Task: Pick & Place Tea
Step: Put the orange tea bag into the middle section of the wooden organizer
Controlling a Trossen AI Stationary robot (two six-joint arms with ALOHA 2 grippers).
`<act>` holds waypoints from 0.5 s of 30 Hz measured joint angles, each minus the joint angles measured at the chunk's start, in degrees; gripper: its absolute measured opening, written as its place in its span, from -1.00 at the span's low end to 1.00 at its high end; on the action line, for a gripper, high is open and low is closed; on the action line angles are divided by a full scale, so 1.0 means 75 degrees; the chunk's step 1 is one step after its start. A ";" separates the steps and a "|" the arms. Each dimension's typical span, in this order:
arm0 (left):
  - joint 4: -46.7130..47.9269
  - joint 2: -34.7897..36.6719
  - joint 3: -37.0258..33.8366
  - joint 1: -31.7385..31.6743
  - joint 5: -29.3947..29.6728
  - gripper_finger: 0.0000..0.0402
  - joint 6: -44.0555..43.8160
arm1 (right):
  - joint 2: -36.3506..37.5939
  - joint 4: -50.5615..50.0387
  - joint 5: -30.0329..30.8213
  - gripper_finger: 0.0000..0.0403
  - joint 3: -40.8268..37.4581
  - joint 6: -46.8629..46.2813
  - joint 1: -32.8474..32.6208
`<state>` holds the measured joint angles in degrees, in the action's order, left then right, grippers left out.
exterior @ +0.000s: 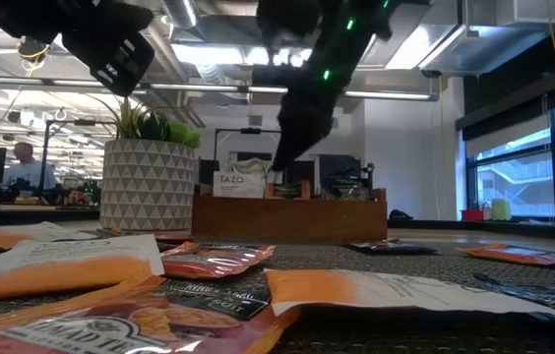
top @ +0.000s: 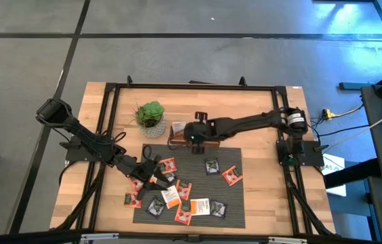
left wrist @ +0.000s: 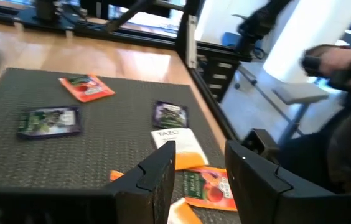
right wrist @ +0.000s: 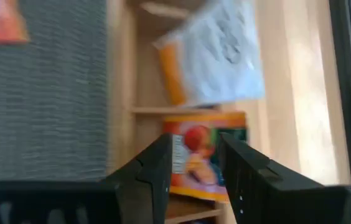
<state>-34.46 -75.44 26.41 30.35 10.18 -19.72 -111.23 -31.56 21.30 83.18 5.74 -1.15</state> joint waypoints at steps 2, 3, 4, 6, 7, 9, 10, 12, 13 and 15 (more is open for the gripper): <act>-0.0015 -0.0003 -0.0002 0.0000 0.0336 -0.32 -0.0010 | 0.0179 -0.0147 -0.0014 -0.34 0.0003 -0.0238 -0.0254; -0.0095 -0.0047 0.0001 0.0000 0.0500 -0.32 -0.0016 | 0.0262 -0.0267 -0.0057 -0.34 0.0003 -0.0375 -0.0379; -0.0180 -0.0107 -0.0001 0.0000 0.0616 -0.32 -0.0043 | 0.0324 -0.0451 -0.0087 -0.34 0.0003 -0.0538 -0.0514; -0.0260 -0.0249 0.0002 0.0019 0.0711 -0.32 -0.0141 | 0.0411 -0.0824 -0.0209 -0.34 0.0001 -0.0849 -0.0768; -0.0265 -0.0369 0.0049 0.0043 0.0735 -0.32 -0.0198 | 0.0461 -0.0984 -0.0210 -0.34 -0.0066 -0.1052 -0.0902; -0.0262 -0.0676 0.0246 0.0118 0.0742 -0.32 -0.0269 | 0.0618 -0.1000 -0.0215 -0.34 -0.0357 -0.1472 -0.1164; -0.0255 -0.0845 0.0389 0.0171 0.0746 -0.32 -0.0263 | 0.0725 -0.0943 -0.0224 -0.34 -0.0601 -0.1676 -0.1288; -0.0268 -0.1260 0.0777 0.0242 0.0655 -0.32 -0.0167 | 0.0990 -0.0659 -0.0245 -0.34 -0.1174 -0.2196 -0.1519; -0.0180 -0.1431 0.0945 0.0297 0.0650 -0.32 -0.0115 | 0.1150 -0.0547 -0.0268 -0.35 -0.1464 -0.2461 -0.1625; -0.0052 -0.1809 0.1348 0.0370 0.0511 -0.32 -0.0039 | 0.1514 -0.0097 -0.0453 -0.36 -0.2022 -0.3032 -0.1835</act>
<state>-34.85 -89.01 36.52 33.12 14.01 -20.01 -99.87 -32.29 17.90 68.01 -17.00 -14.91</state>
